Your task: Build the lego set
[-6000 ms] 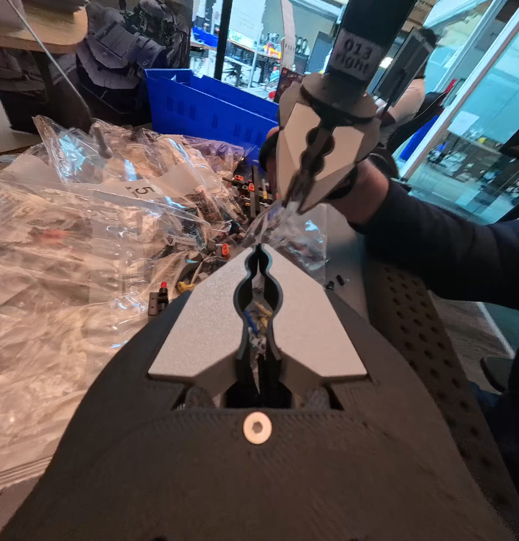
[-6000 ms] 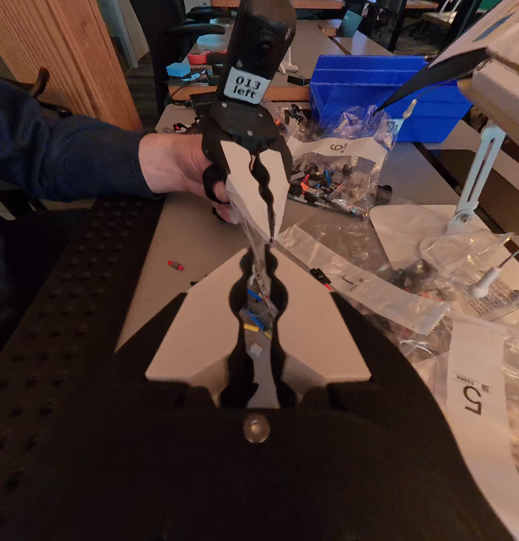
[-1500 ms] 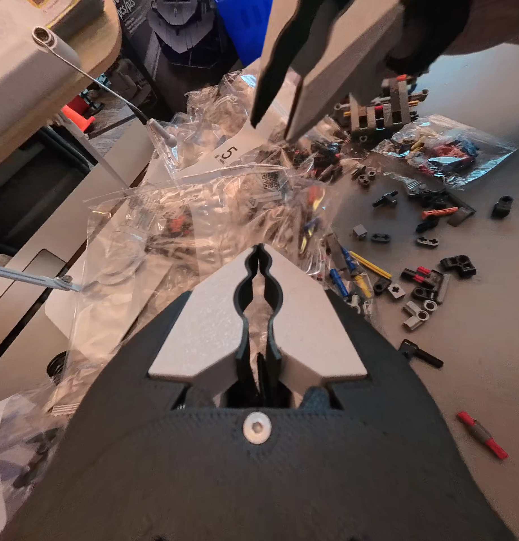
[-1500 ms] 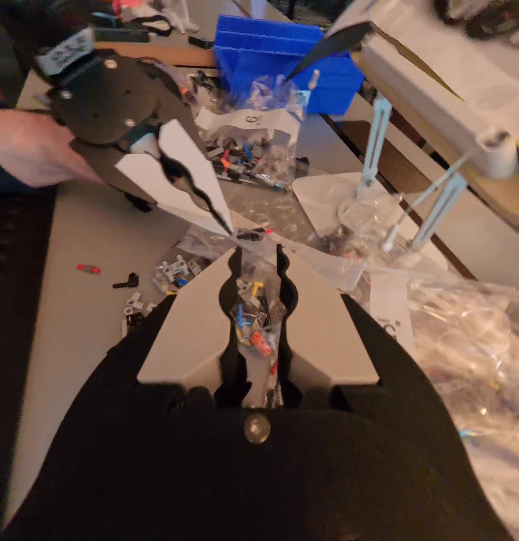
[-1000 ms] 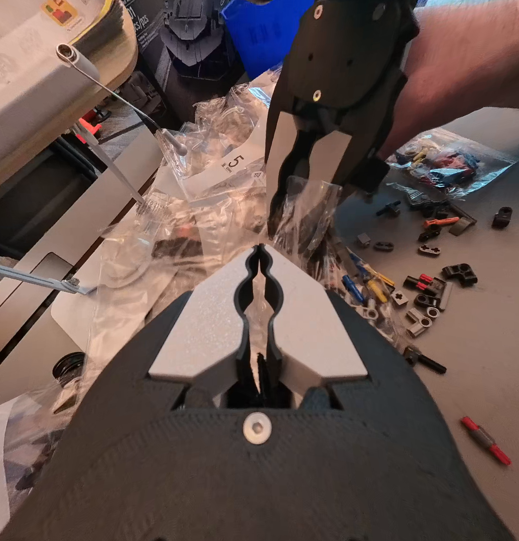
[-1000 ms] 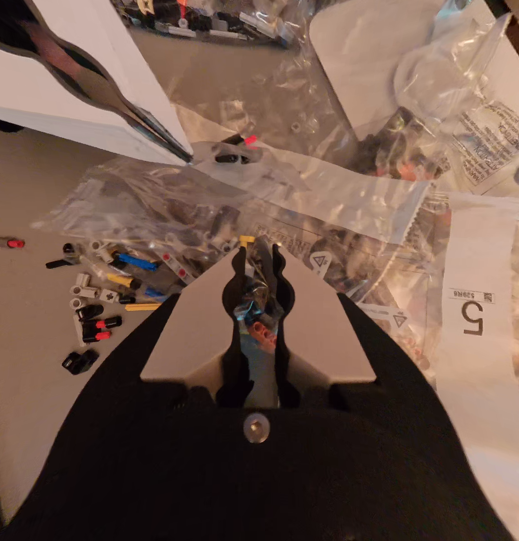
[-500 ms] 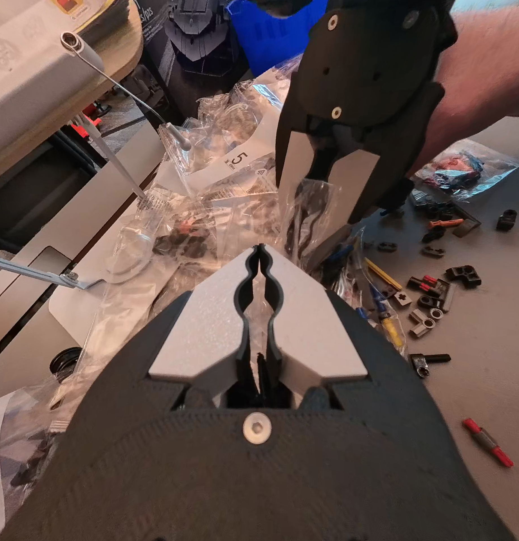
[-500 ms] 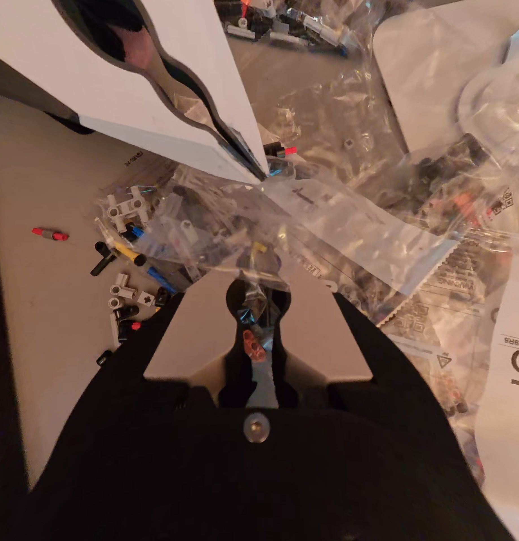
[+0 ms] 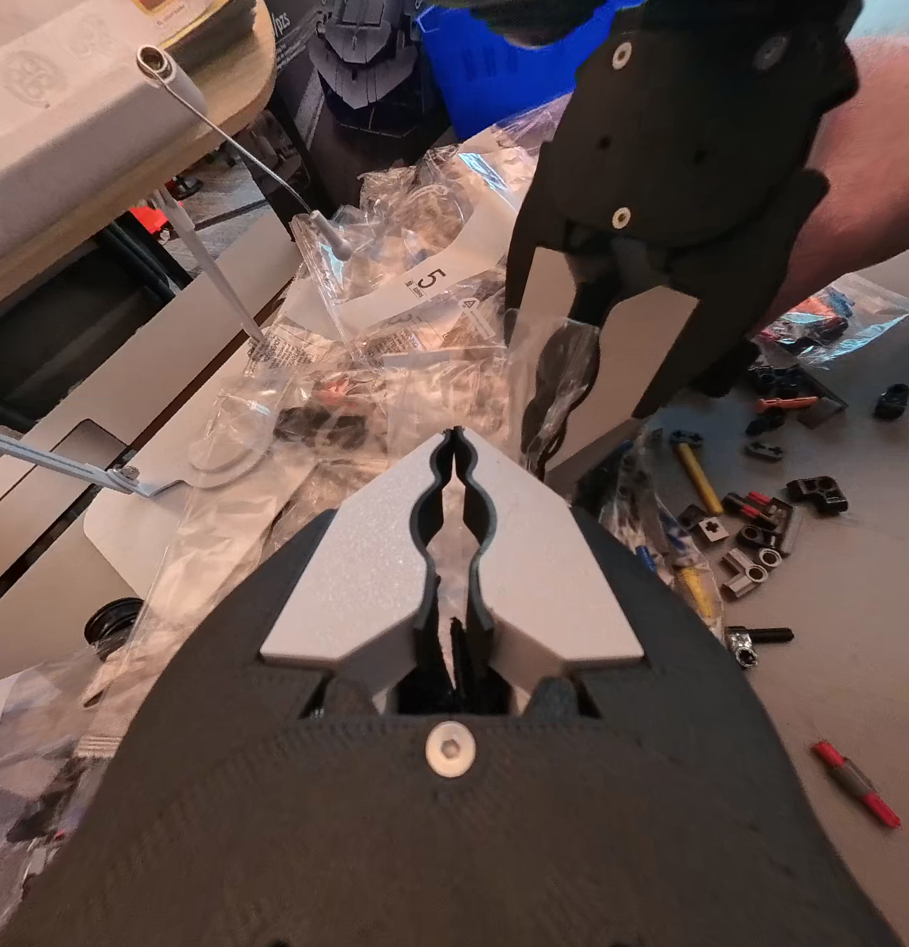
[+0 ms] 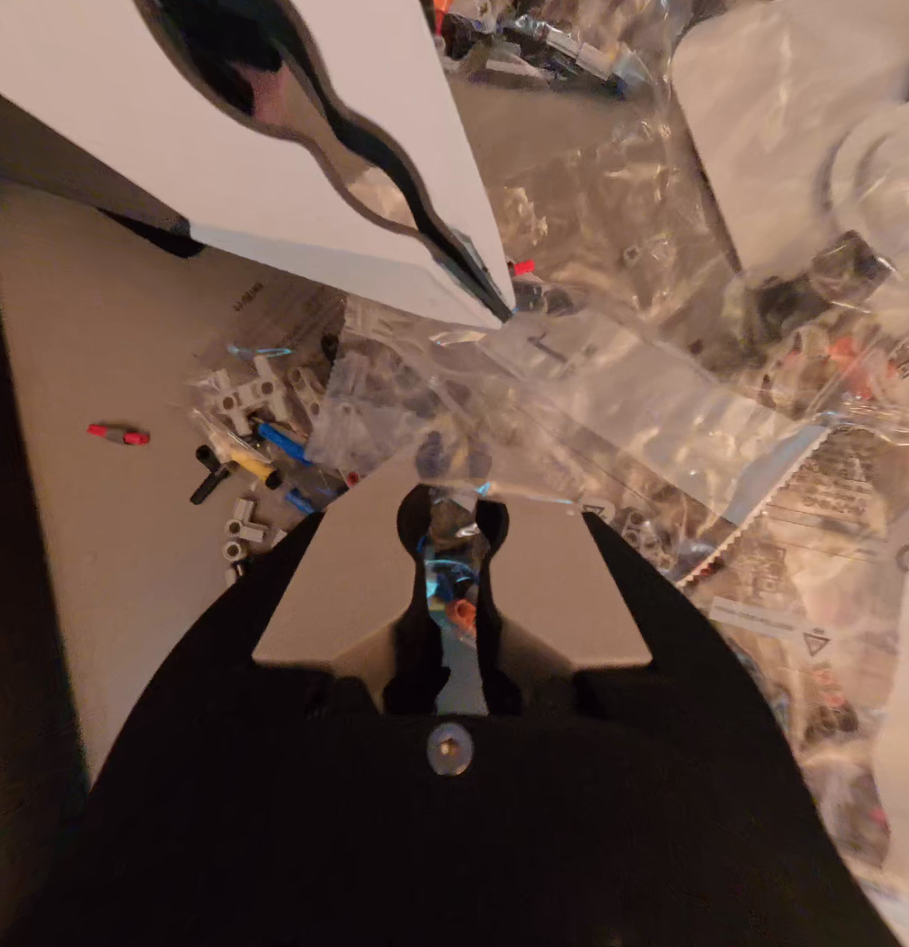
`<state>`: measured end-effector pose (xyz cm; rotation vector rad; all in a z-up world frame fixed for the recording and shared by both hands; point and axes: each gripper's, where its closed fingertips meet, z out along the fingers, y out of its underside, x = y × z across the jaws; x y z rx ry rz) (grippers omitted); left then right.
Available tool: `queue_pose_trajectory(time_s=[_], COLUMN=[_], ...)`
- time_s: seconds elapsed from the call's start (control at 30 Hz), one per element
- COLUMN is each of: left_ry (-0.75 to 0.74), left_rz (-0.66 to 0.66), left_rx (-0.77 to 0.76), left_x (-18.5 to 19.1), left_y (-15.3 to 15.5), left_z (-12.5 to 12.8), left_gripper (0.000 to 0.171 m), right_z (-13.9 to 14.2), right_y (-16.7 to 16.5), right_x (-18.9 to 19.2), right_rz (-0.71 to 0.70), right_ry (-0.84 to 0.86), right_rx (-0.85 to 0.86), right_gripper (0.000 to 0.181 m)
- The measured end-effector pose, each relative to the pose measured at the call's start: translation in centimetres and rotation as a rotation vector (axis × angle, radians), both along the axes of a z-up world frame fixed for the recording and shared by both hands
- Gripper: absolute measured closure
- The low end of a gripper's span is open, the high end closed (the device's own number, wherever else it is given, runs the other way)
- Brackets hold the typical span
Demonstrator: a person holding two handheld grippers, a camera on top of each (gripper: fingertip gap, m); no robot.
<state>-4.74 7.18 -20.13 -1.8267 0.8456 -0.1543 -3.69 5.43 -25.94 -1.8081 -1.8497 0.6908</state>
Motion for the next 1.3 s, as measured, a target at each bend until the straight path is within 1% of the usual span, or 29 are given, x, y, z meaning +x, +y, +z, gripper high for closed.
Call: queue_pose_trajectory(time_s=[0.13,0.27,0.33,0.43,0.57,0.7,0.77,0.87,0.93,1.03,1.3], left_ry=[-0.003,-0.005,-0.006,-0.008,-0.007,-0.009,-0.01,-0.01,-0.009,-0.009,-0.014], left_rz=[0.002,0.003,0.004,0.005,0.005,0.005,0.004,0.001,-0.001,-0.001,0.003], left_rx=[0.002,0.002,0.004,0.002,0.002,0.002,0.004,0.004,0.004,0.001,-0.001], left_x=[-0.1,-0.1,-0.1,-0.2,-0.2,-0.2,-0.2,-0.1,-0.1,-0.1,-0.1], left_y=[0.0,0.0,0.0,0.0,0.0,0.0,0.0,0.0,0.0,0.0,0.1], left_z=[0.1,0.1,0.2,0.2,0.2,0.2,0.2,0.3,0.3,0.2,0.1], left_gripper=[0.171,0.171,0.171,0.171,0.171,0.171,0.171,0.171,0.171,0.171,0.171], right_z=[-0.8,-1.0,-1.0,-1.1,-1.1,-0.8,-0.5,-1.0,-1.0,-1.1,-1.5], right_y=[-0.2,0.0,0.0,0.4,0.4,0.4,0.4,0.2,-0.1,-0.2,-0.3], right_x=[0.0,-0.1,-0.1,0.0,0.0,0.1,0.2,0.6,0.5,0.4,0.0], right_rz=[0.004,-0.013,-0.024,-0.053,-0.037,-0.039,-0.044,-0.049,-0.046,-0.04,-0.032], right_ry=[-0.038,-0.048,-0.048,-0.047,-0.053,-0.039,-0.033,-0.065,-0.061,-0.06,-0.06], right_rx=[-0.002,0.0,-0.025,-0.03,0.008,-0.024,-0.039,-0.08,-0.115,-0.121,-0.13], right_gripper=[0.172,0.175,0.175,0.181,0.181,0.181,0.177,0.168,0.166,0.165,0.175])
